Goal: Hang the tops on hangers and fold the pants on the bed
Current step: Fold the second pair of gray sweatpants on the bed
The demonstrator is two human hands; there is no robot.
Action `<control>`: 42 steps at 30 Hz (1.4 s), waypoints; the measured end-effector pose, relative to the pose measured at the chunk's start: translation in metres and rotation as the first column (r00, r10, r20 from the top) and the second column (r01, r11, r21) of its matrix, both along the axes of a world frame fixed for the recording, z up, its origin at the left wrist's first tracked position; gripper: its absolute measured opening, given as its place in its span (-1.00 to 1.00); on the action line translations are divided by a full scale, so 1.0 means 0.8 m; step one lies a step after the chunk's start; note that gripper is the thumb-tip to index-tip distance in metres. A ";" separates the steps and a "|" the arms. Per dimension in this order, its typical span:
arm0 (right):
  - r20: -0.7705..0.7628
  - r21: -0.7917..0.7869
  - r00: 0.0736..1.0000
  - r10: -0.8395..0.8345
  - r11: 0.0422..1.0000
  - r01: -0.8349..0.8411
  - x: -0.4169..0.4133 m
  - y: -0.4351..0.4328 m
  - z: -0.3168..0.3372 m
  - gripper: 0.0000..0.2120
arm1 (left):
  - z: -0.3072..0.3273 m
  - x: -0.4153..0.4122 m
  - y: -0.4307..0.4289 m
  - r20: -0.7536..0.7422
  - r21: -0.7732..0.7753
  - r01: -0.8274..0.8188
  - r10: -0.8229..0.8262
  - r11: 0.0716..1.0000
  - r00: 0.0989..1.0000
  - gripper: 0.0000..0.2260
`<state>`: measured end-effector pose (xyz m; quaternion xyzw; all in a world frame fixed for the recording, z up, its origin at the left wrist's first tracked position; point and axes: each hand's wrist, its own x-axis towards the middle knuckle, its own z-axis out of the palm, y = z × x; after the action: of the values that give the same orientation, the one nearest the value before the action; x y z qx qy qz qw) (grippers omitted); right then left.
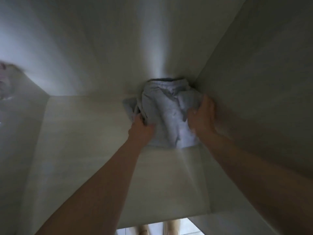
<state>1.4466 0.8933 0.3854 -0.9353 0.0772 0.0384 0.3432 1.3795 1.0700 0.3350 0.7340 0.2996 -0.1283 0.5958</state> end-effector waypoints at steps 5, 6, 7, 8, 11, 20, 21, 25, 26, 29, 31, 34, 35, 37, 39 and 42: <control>0.032 -0.466 0.972 0.235 0.864 -0.193 -0.020 0.015 -0.077 -0.35 | -0.028 -0.007 -0.029 0.139 0.663 -0.020 -0.097 0.748 0.986 -0.36; 0.005 -0.497 0.965 0.262 0.838 -0.225 -0.015 0.015 -0.092 -0.37 | -0.034 0.004 -0.030 0.177 0.721 -0.011 -0.169 0.692 0.970 -0.36; -0.025 -0.515 0.959 0.281 0.819 -0.253 -0.007 0.015 -0.107 -0.38 | -0.043 0.017 -0.030 0.182 0.762 0.022 -0.247 0.648 0.952 -0.38; -0.052 -0.526 0.955 0.294 0.805 -0.276 0.001 0.013 -0.122 -0.39 | -0.053 0.030 -0.031 0.162 0.785 0.075 -0.321 0.615 0.933 -0.42; -0.042 -0.543 0.952 0.304 0.793 -0.278 0.017 0.004 -0.172 -0.36 | -0.101 0.049 -0.030 0.013 0.805 0.248 -0.435 0.538 0.900 -0.44; 0.063 -0.590 0.954 0.293 0.782 -0.201 0.031 0.009 -0.217 -0.31 | -0.153 0.062 -0.021 -0.020 0.812 0.226 -0.361 0.538 0.932 -0.43; 0.013 -0.585 0.954 0.299 0.776 -0.236 0.033 0.008 -0.212 -0.30 | -0.149 0.065 -0.019 -0.053 0.795 0.270 -0.381 0.544 0.923 -0.42; -0.212 -0.482 0.910 0.356 0.772 -0.415 0.038 0.002 -0.181 -0.28 | -0.125 0.059 -0.008 -0.171 0.704 0.430 -0.453 0.565 0.875 -0.37; -0.235 -0.471 0.901 0.364 0.769 -0.433 0.031 -0.001 -0.171 -0.29 | -0.119 0.044 -0.009 -0.180 0.697 0.436 -0.450 0.569 0.875 -0.36; -0.246 -0.482 0.889 0.386 0.747 -0.458 -0.019 -0.010 -0.142 -0.31 | -0.109 -0.039 -0.024 -0.180 0.696 0.398 -0.392 0.598 0.902 -0.36; -0.295 -0.454 0.863 0.410 0.735 -0.504 -0.070 -0.017 -0.125 -0.33 | -0.098 -0.106 -0.036 -0.237 0.672 0.425 -0.368 0.606 0.899 -0.33; -0.423 -0.386 0.823 0.379 0.746 -0.542 -0.145 -0.025 -0.098 -0.38 | -0.073 -0.193 -0.050 -0.333 0.598 0.467 -0.328 0.652 0.884 -0.33; -0.454 -0.381 0.816 0.357 0.750 -0.540 -0.169 -0.026 -0.088 -0.37 | -0.061 -0.218 -0.053 -0.345 0.584 0.457 -0.305 0.670 0.888 -0.34; -0.472 -0.392 0.808 0.354 0.736 -0.552 -0.211 -0.028 -0.067 -0.36 | -0.036 -0.260 -0.058 -0.340 0.593 0.433 -0.275 0.679 0.899 -0.35; -0.449 -0.392 0.801 0.395 0.719 -0.574 -0.248 -0.028 -0.045 -0.36 | -0.011 -0.296 -0.063 -0.322 0.619 0.404 -0.252 0.673 0.913 -0.36; -0.397 -0.401 0.798 0.453 0.697 -0.595 -0.291 -0.027 -0.013 -0.36 | 0.028 -0.336 -0.074 -0.262 0.622 0.325 -0.202 0.713 0.944 -0.38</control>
<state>1.2134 0.8718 0.3753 -0.9593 -0.1420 0.2397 0.0455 1.1107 1.0110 0.3574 0.9169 0.2685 -0.1625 0.2465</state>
